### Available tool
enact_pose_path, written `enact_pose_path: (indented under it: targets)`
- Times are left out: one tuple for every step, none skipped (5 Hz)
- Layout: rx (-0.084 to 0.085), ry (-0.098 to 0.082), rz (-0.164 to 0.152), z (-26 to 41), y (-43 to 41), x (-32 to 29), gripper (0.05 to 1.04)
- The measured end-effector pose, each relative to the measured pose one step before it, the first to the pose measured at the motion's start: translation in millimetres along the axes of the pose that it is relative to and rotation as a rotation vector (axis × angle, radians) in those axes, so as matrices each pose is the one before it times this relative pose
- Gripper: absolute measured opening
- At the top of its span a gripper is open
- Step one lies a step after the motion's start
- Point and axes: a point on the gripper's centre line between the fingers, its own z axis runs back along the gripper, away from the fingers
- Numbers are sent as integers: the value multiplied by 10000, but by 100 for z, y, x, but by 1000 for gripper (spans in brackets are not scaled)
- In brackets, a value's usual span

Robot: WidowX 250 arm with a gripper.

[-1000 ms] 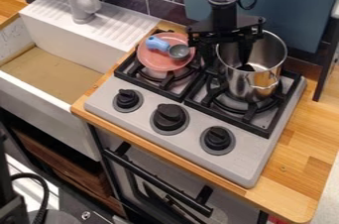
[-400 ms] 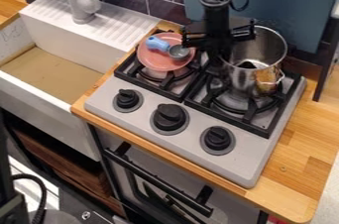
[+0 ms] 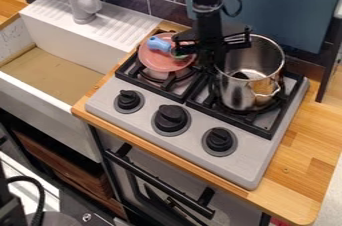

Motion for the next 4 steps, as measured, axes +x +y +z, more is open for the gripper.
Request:
enact_pose_path:
  targets:
    - [-46, 178, -190, 773, 1186, -516, 54]
    - [12, -25, -151, 227, 1168, -533, 54]
    - [78, 61, -250, 43, 893, -838, 54]
    - [34, 38, -225, 22, 898, -343, 54]
